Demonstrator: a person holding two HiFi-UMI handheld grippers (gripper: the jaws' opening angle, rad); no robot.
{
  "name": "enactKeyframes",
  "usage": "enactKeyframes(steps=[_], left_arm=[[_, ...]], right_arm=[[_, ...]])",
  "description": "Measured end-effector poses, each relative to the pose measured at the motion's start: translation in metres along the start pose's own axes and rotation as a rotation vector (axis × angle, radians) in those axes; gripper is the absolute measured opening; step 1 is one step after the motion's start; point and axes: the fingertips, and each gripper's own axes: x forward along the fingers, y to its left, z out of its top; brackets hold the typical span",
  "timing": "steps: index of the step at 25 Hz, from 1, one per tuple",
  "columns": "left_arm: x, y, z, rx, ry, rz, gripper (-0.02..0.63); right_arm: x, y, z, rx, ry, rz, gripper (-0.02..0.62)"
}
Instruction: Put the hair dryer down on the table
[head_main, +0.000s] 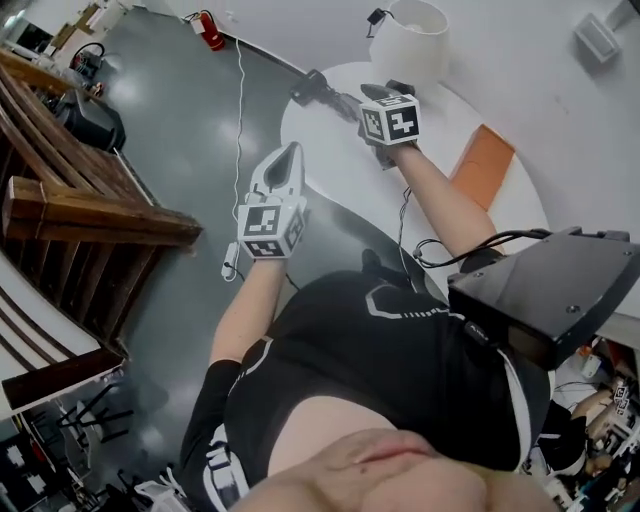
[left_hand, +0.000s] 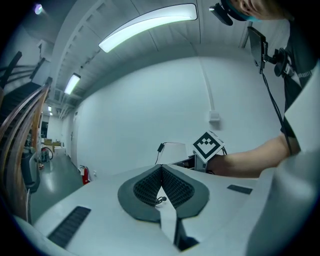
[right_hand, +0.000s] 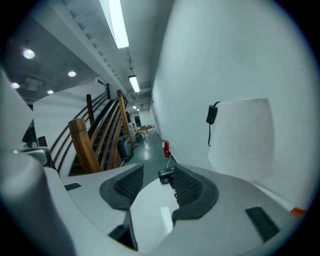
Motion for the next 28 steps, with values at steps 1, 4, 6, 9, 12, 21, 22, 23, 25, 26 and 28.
enactKeyframes(steps=[1, 4, 6, 9, 12, 21, 22, 23, 25, 26, 28], left_arm=[[0.000, -0.004, 0.004, 0.007, -0.005, -0.012, 0.031], [0.005, -0.020, 0.012, 0.024, -0.027, -0.061, 0.031], [0.007, -0.028, 0.015, 0.021, -0.037, -0.090, 0.031], [0.015, -0.032, 0.016, 0.004, -0.042, -0.118, 0.031], [0.026, -0.039, 0.018, 0.001, -0.047, -0.152, 0.031], [0.013, -0.076, 0.042, 0.034, -0.081, -0.231, 0.031], [0.012, -0.078, 0.043, 0.035, -0.085, -0.238, 0.031], [0.011, -0.081, 0.044, 0.035, -0.088, -0.245, 0.031], [0.011, -0.086, 0.048, 0.033, -0.097, -0.259, 0.031], [0.011, -0.089, 0.049, 0.035, -0.100, -0.266, 0.031], [0.011, -0.094, 0.052, 0.038, -0.105, -0.277, 0.031]], right_arm=[[-0.011, 0.002, 0.004, 0.001, -0.021, -0.008, 0.199], [-0.047, 0.004, 0.017, 0.004, -0.080, -0.032, 0.181], [-0.069, 0.005, 0.023, 0.011, -0.117, -0.054, 0.170], [-0.091, 0.005, 0.029, -0.003, -0.154, -0.089, 0.147], [-0.109, -0.001, 0.032, -0.003, -0.185, -0.131, 0.130], [-0.190, 0.009, 0.031, -0.021, -0.262, -0.240, 0.098], [-0.196, 0.009, 0.031, -0.024, -0.272, -0.254, 0.097], [-0.203, 0.010, 0.031, -0.024, -0.282, -0.267, 0.092], [-0.215, 0.009, 0.031, -0.024, -0.300, -0.290, 0.089], [-0.221, 0.008, 0.030, -0.022, -0.308, -0.302, 0.086], [-0.231, 0.008, 0.029, -0.015, -0.320, -0.322, 0.081]])
